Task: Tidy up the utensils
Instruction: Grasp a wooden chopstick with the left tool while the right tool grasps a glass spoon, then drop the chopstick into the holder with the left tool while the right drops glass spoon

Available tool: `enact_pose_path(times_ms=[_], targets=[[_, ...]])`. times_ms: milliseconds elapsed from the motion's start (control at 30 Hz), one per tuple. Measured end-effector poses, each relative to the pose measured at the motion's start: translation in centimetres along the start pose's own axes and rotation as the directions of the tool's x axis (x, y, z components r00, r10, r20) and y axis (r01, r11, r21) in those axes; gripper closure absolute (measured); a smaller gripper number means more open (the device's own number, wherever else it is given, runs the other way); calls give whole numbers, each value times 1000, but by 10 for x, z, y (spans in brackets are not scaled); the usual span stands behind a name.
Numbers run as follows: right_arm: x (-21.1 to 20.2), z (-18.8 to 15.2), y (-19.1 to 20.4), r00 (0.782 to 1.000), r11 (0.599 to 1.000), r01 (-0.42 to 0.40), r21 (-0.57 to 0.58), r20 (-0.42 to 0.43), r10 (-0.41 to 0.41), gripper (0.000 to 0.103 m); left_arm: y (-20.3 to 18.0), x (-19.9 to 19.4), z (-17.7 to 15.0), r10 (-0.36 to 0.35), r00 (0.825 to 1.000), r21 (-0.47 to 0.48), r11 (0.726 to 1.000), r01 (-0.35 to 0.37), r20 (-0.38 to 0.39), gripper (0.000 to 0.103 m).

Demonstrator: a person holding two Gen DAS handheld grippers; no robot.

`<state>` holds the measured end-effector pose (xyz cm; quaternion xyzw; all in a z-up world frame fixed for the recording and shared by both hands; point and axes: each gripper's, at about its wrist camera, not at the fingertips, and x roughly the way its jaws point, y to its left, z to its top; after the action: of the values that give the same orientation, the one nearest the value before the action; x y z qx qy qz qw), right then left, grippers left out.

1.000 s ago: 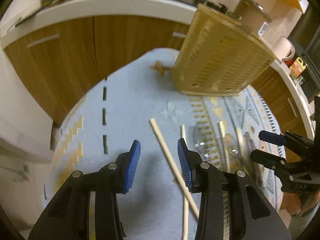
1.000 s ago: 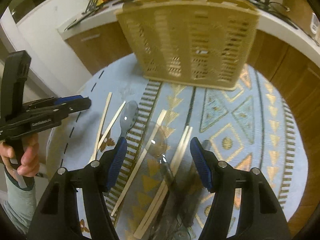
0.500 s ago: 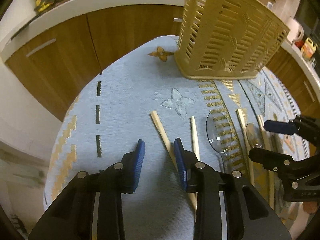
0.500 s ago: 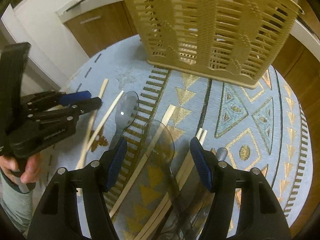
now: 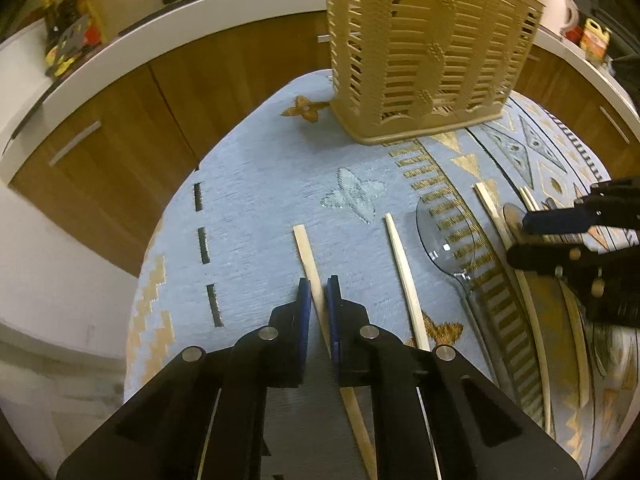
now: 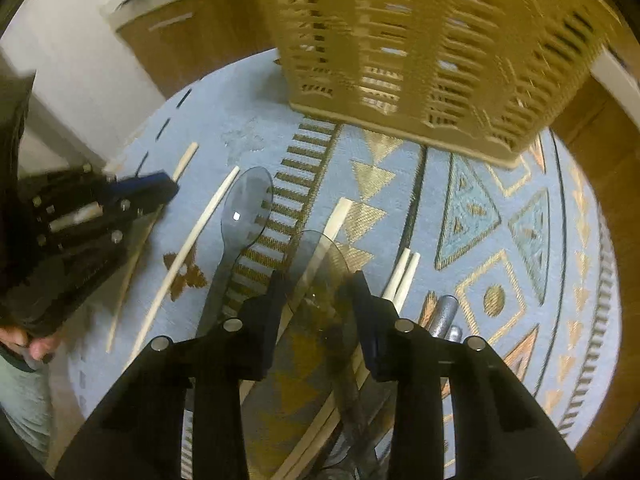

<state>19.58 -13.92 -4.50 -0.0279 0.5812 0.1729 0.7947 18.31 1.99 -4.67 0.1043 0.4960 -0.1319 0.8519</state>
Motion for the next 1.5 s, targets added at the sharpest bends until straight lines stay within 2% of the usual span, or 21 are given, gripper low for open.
enact_pose_path(times_ms=[67, 133, 333, 400, 500, 600, 733, 800, 833, 867, 967, 1067, 1167, 1233, 1300, 1367, 1500], targets=[[-3, 2, -13, 1000, 997, -27, 69, 5, 26, 72, 4, 1, -1, -22, 1000, 11, 1000, 22, 0, 97], [-6, 3, -21, 1000, 994, -15, 104, 13, 14, 72, 10, 1, 0, -59, 998, 7, 998, 59, -8, 97], [-8, -2, -25, 1000, 994, 8, 112, 4, -8, 72, 28, 7, 7, -136, 988, -28, 991, 134, -73, 95], [-4, -2, -17, 1000, 995, 25, 98, -4, -24, 72, 28, 9, 12, -155, 981, -23, 988, 154, -115, 91], [2, -1, -9, 999, 996, 47, 74, -20, -45, 71, 25, 12, 19, -140, 975, -1, 990, 142, -175, 90], [9, 4, -1, 997, 997, 64, 47, -38, -62, 71, 18, 17, 25, -133, 965, 38, 989, 145, -227, 84], [17, 9, 11, 994, 996, 87, 3, -59, -87, 71, 8, 20, 31, -97, 961, 83, 989, 122, -260, 83], [20, 9, 17, 993, 994, 105, -19, -57, -105, 71, 1, 21, 32, -60, 964, 111, 990, 92, -258, 83], [21, 7, 21, 992, 993, 115, -31, -55, -116, 71, -2, 21, 32, -54, 966, 118, 989, 86, -255, 86], [21, 7, 23, 991, 991, 124, -41, -51, -126, 73, -4, 20, 31, -48, 968, 122, 989, 80, -248, 94], [24, 2, 33, 989, 987, 144, -66, -21, -146, 73, -9, 18, 29, -32, 976, 104, 993, 55, -218, 99], [13, -8, 37, 995, 994, 93, -60, 32, -92, 73, -10, 12, 25, -61, 985, 71, 995, 73, -162, 99], [-13, -19, 46, 990, 994, 78, -78, 127, -68, 74, -1, -9, 23, -110, 992, 9, 994, 110, -63, 99], [-29, -26, 50, 981, 993, 67, -92, 186, -49, 74, 7, -29, 20, -144, 989, -18, 989, 144, 20, 99], [-49, -33, 53, 966, 993, 42, -112, 259, -12, 74, 9, -55, 20, -182, 975, -24, 982, 187, 128, 99], [-61, -36, 50, 953, 993, 20, -118, 302, 16, 73, 5, -77, 17, -204, 958, -20, 977, 212, 202, 99], [-88, -47, 50, 914, 991, -29, -127, 398, 77, 73, -1, -109, 19, -218, 916, -5, 972, 233, 336, 99]])
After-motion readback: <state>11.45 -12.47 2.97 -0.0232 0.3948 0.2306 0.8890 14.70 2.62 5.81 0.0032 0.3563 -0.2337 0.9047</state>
